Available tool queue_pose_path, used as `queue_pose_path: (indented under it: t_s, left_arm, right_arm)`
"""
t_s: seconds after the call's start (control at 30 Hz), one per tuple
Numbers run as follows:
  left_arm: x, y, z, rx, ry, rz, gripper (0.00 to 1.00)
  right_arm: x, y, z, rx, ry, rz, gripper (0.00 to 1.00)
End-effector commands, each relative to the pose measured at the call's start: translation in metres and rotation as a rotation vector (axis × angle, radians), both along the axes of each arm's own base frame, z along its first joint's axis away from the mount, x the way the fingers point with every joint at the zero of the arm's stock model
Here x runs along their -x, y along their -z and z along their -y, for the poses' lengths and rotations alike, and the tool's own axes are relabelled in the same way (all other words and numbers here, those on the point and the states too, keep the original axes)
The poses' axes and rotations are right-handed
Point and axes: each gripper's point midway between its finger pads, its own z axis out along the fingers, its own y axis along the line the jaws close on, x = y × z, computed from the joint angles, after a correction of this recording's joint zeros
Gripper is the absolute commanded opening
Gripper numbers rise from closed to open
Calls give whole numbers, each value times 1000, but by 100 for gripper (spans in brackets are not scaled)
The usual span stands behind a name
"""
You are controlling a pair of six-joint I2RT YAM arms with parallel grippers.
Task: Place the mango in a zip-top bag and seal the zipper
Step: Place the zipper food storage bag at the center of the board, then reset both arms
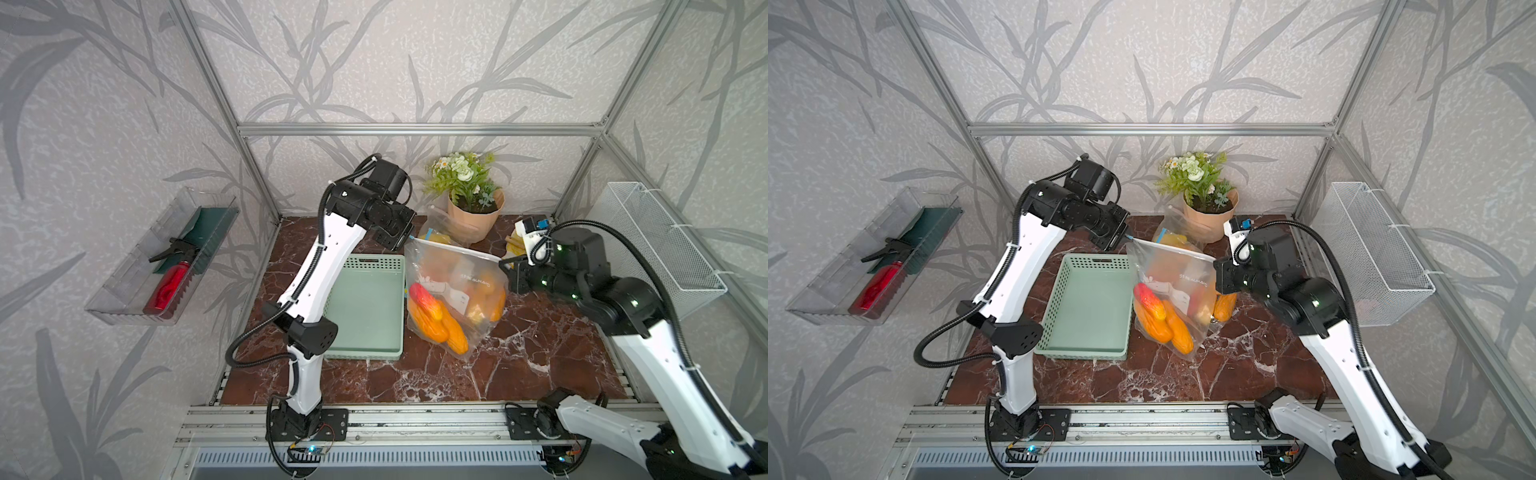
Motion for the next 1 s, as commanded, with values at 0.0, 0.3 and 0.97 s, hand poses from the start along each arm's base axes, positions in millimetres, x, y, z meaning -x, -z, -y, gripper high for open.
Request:
queue_pose_path:
  t_s: [0.0,0.3,0.97]
  left_arm:
    - [-46,36,9,-24,-59,7,13]
    - [-113,49,25,7,-1,172,54]
    - [41,-1,-297,-1117,-237,371,99]
  right_arm:
    - [-33,46,21,-44,178,-150,0]
    - [-106,108,39,-42,319,-277,15]
    - [-36,62,117,45,604,210,99]
